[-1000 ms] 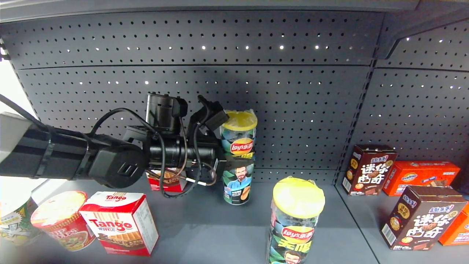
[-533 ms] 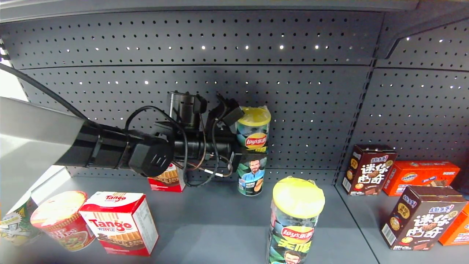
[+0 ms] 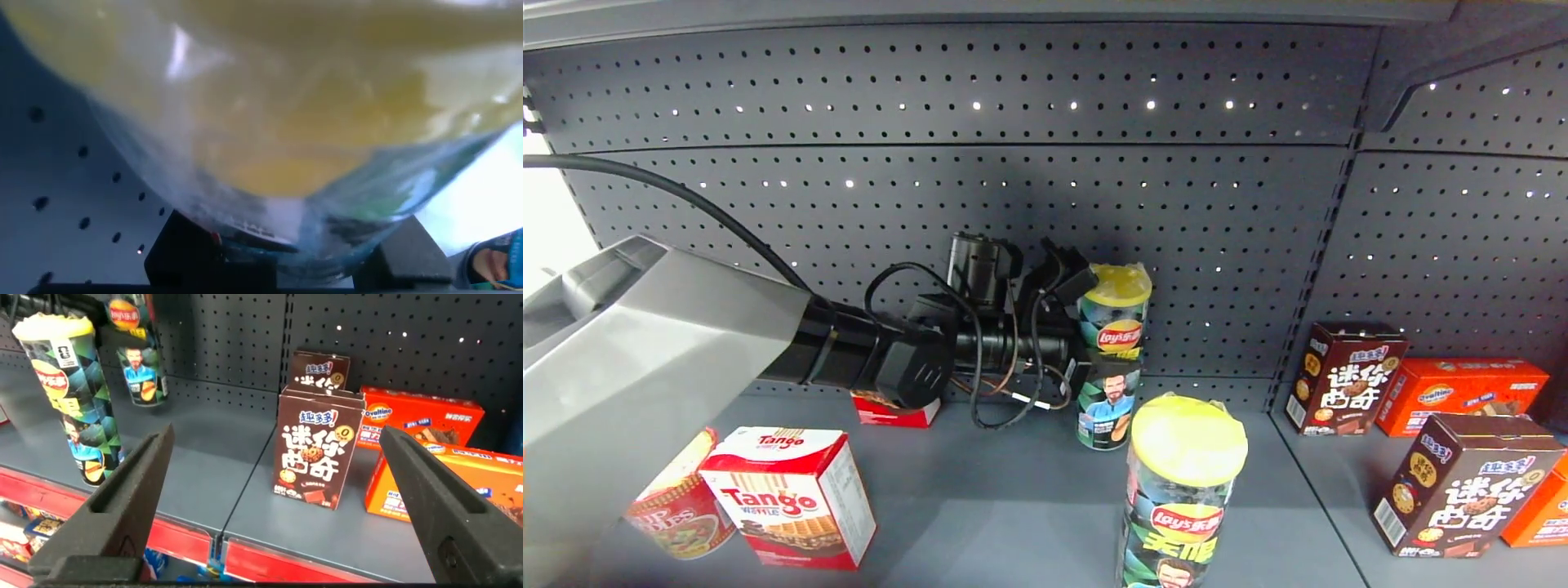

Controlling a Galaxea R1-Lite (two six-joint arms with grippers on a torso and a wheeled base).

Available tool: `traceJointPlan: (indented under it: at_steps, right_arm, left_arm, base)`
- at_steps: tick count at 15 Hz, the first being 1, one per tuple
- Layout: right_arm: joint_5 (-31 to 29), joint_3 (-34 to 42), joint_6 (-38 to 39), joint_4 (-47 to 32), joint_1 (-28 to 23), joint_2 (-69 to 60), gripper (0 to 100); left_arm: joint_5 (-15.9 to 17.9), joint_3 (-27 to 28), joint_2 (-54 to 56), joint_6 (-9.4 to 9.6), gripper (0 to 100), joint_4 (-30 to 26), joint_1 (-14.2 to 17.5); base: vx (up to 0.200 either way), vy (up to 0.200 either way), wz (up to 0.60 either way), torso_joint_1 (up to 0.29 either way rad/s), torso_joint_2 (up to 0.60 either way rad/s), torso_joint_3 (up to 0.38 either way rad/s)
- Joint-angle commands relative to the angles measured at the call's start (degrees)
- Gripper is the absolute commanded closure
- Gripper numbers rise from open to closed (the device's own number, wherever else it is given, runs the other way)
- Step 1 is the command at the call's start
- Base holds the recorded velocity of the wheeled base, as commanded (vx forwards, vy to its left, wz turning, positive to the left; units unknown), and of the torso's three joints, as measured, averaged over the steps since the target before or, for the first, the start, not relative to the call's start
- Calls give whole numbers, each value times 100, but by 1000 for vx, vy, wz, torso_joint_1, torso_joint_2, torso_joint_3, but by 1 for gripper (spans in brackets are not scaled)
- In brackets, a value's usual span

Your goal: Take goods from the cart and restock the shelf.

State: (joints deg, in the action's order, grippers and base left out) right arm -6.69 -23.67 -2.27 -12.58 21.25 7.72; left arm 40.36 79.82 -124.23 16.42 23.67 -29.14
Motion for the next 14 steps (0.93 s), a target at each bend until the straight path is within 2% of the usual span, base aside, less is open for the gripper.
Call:
traceJointPlan:
  at_steps: [1, 14]
  right_arm:
    - [1, 12, -2, 1, 2, 2, 0]
    - [1, 65, -2, -8, 2, -42, 0]
  left_arm:
    - [-2, 16, -66, 1, 100, 6, -4]
    - [-11, 156, -479, 19, 100, 32, 75]
  base:
    - [0, 0, 0, 0, 0, 0]
    - [0, 0, 0, 0, 0, 0]
